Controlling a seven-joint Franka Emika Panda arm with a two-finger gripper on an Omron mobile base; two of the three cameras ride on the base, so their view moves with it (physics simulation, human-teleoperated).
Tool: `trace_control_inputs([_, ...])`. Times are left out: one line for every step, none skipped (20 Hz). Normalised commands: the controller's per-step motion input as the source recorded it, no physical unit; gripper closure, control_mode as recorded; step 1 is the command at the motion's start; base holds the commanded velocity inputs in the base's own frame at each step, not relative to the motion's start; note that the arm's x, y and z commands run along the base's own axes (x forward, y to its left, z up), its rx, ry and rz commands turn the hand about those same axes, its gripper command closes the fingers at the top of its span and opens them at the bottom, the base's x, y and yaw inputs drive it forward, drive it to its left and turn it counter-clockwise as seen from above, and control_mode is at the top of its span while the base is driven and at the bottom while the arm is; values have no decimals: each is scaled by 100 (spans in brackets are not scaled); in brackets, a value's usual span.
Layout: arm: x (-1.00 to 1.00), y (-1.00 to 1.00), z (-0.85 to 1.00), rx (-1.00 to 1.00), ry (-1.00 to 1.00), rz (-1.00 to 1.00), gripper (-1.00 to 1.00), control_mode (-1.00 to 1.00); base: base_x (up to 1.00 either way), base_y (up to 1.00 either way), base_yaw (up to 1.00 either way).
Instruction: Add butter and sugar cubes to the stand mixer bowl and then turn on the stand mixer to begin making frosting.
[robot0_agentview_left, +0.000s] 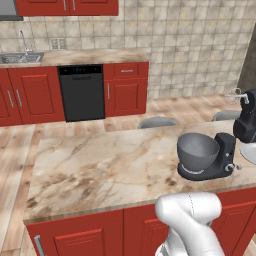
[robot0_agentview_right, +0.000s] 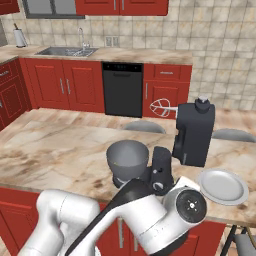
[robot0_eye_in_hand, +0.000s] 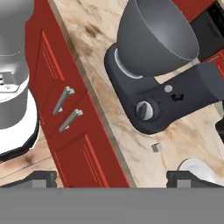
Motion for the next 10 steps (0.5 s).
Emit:
trace_control_inputs([29, -16, -14, 19, -9, 5, -100, -100, 0, 0, 0])
trace_control_inputs([24, -17, -16, 19, -10, 5, -100, -100, 0, 0, 0])
trace_control_inputs([16, -19, -17, 21, -11, 6, -100, -100, 0, 0, 0])
trace_control_inputs([14, -20, -17, 22, -11, 6, -100, -100, 0, 0, 0])
trace_control_inputs([19, -16, -19, 21, -10, 6, -100, -100, 0, 0, 0])
trace_control_inputs([19, -12, -21, 20, -9, 6, -100, -100, 0, 0, 0])
trace_control_inputs([17, -13, -20, 21, -10, 6, -100, -100, 0, 0, 0])
trace_control_inputs([14, -10, -20, 22, -11, 8, -100, -100, 0, 0, 0])
trace_control_inputs([13, -10, -20, 23, -10, 8, -100, -100, 0, 0, 0])
trace_control_inputs([18, -5, -21, 23, -9, 7, -100, -100, 0, 0, 0])
